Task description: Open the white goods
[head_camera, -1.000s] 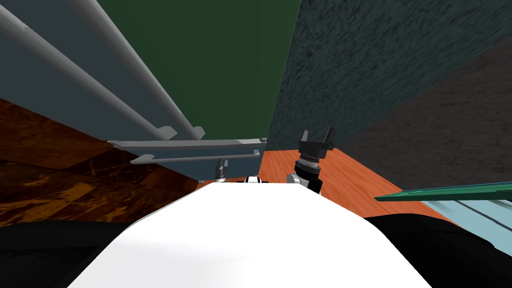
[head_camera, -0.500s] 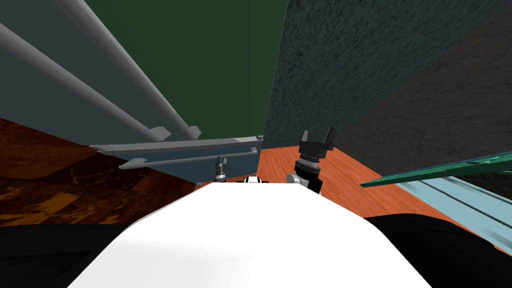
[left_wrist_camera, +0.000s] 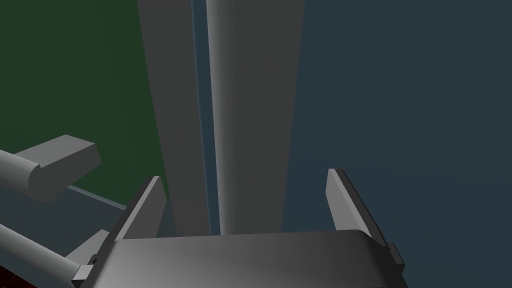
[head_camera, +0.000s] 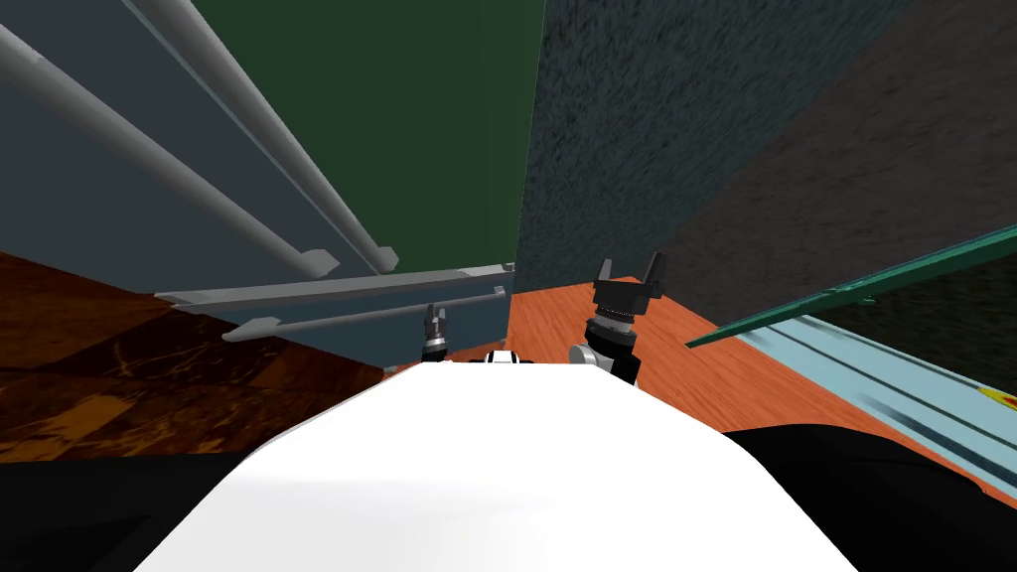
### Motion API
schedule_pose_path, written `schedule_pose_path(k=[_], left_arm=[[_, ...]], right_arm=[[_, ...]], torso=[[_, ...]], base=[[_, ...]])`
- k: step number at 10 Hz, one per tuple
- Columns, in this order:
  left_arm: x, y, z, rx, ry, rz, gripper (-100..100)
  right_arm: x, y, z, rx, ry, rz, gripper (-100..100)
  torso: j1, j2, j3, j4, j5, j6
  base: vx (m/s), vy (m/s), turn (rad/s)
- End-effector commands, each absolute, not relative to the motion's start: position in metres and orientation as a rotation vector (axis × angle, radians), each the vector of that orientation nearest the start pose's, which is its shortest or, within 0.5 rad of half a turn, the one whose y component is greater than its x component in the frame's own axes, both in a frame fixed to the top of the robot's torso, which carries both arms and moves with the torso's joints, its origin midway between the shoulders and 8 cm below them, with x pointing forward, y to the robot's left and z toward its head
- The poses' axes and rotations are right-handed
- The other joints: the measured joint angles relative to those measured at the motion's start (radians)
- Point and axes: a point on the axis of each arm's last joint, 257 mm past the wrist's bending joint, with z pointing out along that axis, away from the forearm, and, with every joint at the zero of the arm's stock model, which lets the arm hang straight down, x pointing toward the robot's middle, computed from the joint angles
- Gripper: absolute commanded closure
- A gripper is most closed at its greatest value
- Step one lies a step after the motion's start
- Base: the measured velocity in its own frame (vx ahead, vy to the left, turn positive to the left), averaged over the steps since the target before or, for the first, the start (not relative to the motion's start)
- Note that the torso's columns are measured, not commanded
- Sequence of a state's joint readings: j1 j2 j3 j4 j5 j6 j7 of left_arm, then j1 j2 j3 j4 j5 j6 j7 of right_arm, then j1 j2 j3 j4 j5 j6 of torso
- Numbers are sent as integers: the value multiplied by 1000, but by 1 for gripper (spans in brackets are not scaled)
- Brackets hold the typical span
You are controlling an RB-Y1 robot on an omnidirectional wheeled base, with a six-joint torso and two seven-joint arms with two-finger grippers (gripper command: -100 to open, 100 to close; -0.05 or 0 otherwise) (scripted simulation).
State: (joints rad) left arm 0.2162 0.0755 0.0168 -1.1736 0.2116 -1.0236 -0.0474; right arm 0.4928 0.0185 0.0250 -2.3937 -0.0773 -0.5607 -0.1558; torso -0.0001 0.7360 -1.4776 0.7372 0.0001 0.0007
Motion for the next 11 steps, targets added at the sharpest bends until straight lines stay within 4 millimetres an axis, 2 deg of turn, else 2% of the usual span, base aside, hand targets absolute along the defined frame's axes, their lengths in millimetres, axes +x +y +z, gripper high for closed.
schedule_pose_path(k=[1,2,3,4,5,7,8,9,10,11], left_arm=[[410,350,-260,-1003,712,-1160,-100],[418,348,-255,-995,705,-1169,-100],[423,365,-259,-1015,688,-1123,-100],[431,364,-253,-1007,679,-1133,-100],[434,381,-253,-1021,654,-1091,-100],[445,378,-249,-1019,649,-1102,-100],[449,395,-251,-1043,624,-1059,-100],[458,391,-246,-1037,619,-1072,-100],[460,407,-249,-1063,596,-1031,-100],[469,404,-243,-1058,587,-1044,-100]], right_arm=[[306,-276,85,616,382,1563,0],[306,-276,85,616,382,1563,0],[306,-276,85,616,382,1563,0],[306,-276,85,616,382,1563,0],[306,-276,85,616,382,1563,0],[306,-276,85,616,383,1563,0],[306,-276,85,616,383,1563,0],[306,-276,85,616,382,1563,0],[306,-276,85,616,382,1563,0],[306,-276,85,616,382,1563,0]], torso=[[1,2,2,1,0,-1],[1,5,3,2,0,0],[1,4,3,1,0,-1],[-1,5,3,1,0,0],[0,2,2,1,0,-1],[1,0,1,0,0,-1],[0,-2,-1,0,0,-1],[-1,2,1,1,0,0],[0,3,2,1,0,-1],[1,4,3,1,0,0]], base=[[-116,18,-251],[-111,22,-152],[-151,1,-275],[-123,4,-133],[-125,25,-298],[-80,8,-40],[-95,-14,-254],[-97,-2,-177],[-119,9,-272],[-115,1,-134]])
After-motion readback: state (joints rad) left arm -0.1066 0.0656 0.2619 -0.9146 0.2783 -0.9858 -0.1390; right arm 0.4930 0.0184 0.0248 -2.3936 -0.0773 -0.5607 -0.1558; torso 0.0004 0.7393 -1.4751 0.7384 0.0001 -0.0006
